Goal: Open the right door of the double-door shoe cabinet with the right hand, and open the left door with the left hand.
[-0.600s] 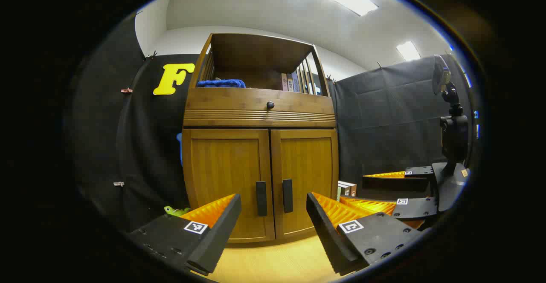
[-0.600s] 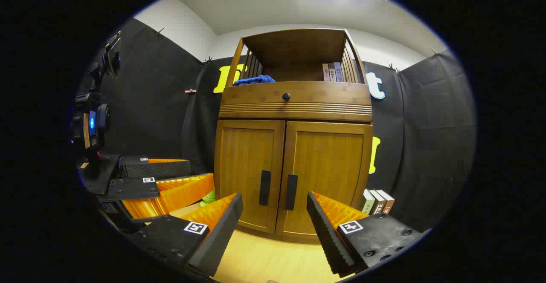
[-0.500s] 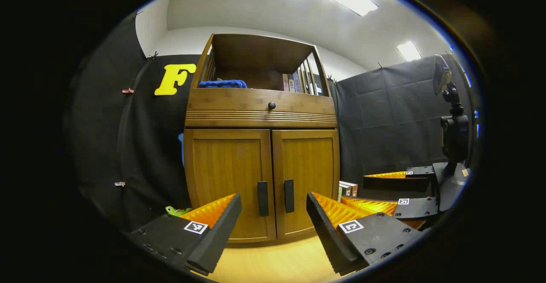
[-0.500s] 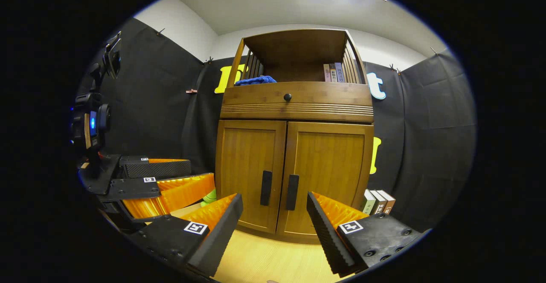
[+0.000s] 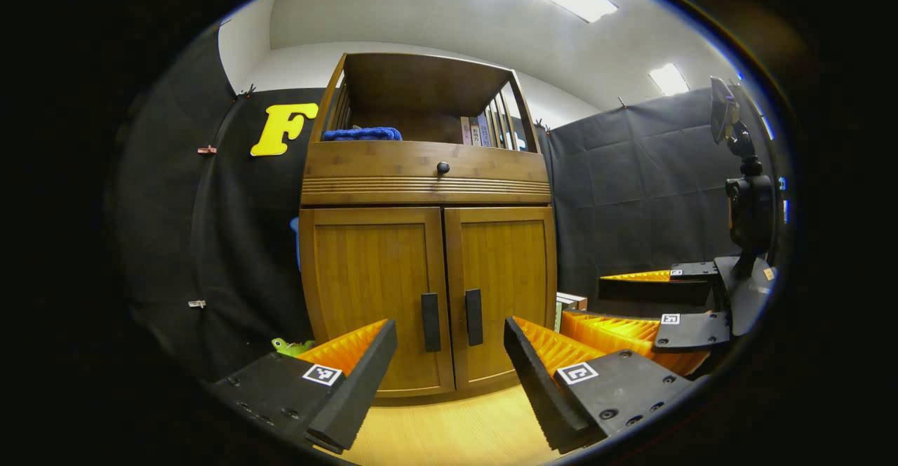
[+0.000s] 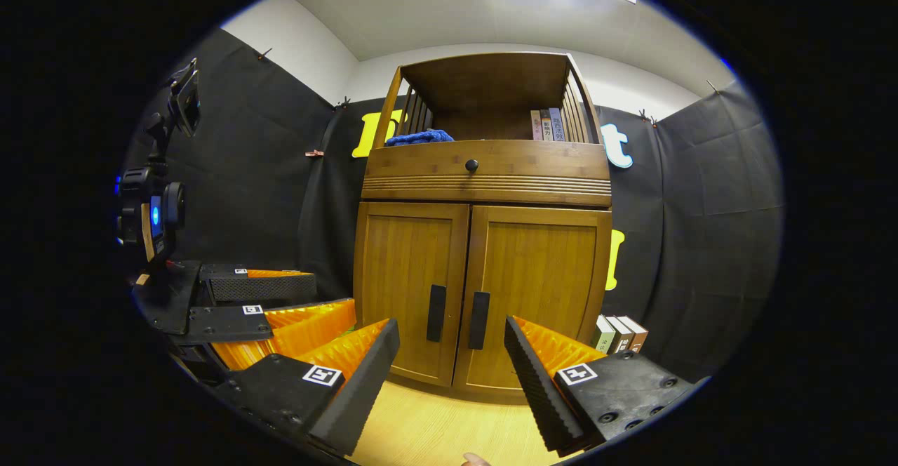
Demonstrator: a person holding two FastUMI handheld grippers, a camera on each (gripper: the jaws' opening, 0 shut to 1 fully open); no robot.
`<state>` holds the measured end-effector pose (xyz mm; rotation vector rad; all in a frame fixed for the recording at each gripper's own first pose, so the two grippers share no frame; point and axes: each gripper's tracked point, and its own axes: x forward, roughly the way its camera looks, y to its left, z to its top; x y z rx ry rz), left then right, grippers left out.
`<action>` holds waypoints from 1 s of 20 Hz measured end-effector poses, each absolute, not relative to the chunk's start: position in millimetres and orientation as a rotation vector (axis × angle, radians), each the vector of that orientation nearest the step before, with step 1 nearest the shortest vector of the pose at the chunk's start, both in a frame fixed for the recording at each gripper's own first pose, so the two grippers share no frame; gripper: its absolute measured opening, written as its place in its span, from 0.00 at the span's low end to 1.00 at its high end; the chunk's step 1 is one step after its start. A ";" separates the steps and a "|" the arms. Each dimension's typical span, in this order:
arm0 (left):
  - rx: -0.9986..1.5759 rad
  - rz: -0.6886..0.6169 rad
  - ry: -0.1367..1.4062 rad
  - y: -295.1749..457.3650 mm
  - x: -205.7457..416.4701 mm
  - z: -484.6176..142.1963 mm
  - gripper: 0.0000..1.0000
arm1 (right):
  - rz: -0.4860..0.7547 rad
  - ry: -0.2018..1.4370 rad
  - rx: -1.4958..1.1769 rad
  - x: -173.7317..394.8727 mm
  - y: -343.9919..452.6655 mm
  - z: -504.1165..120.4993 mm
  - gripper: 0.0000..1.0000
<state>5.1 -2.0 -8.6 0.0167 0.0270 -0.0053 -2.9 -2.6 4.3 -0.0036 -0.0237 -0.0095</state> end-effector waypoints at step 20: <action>-0.006 0.004 -0.002 8.9 -14.7 -4.4 0.95 | -0.044 0.025 0.018 30.8 -19.6 -19.2 0.92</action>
